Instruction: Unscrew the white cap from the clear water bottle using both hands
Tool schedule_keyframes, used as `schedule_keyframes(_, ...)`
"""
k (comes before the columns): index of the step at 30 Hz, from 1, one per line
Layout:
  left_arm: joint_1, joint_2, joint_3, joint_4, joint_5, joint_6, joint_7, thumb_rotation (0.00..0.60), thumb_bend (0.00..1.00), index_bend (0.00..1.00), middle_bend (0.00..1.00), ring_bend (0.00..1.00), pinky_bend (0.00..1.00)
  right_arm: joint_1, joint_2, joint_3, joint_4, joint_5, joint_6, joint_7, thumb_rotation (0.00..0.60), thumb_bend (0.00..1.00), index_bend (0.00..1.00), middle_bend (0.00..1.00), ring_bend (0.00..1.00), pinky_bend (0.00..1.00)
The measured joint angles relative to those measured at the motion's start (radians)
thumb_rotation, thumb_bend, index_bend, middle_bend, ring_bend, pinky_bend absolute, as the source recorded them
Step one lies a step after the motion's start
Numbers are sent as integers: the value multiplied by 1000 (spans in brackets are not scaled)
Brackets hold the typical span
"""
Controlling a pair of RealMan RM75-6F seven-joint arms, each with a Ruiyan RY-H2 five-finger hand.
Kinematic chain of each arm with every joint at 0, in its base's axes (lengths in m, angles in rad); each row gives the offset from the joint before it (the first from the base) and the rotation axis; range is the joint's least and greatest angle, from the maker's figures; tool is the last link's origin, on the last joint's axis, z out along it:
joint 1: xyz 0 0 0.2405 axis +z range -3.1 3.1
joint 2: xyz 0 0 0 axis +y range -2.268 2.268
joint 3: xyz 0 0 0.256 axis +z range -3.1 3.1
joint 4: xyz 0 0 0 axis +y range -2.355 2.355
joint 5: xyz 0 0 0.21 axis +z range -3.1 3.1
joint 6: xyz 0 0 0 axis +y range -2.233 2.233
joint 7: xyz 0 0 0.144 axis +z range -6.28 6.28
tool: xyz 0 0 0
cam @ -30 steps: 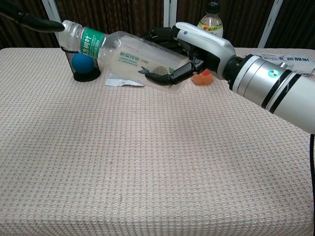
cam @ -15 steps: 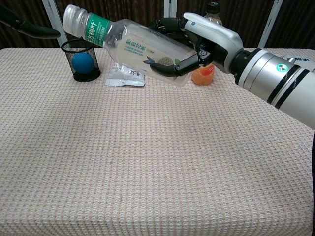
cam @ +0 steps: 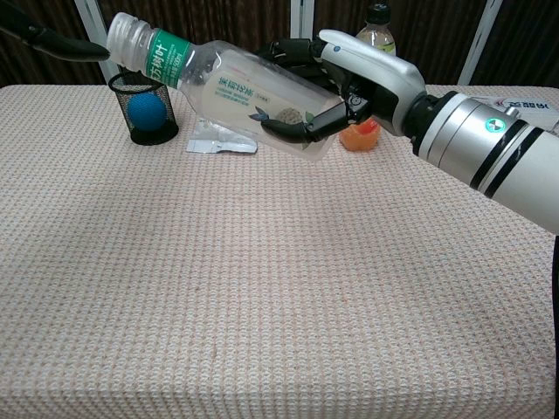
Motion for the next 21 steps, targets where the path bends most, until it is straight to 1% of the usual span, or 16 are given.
schedule_keyframes(21, 9, 24, 8, -25, 13, 19, 2, 600, 81, 193, 163, 24, 39, 1, 1, -4, 3, 0, 4, -6, 600, 622, 675, 488, 416, 518)
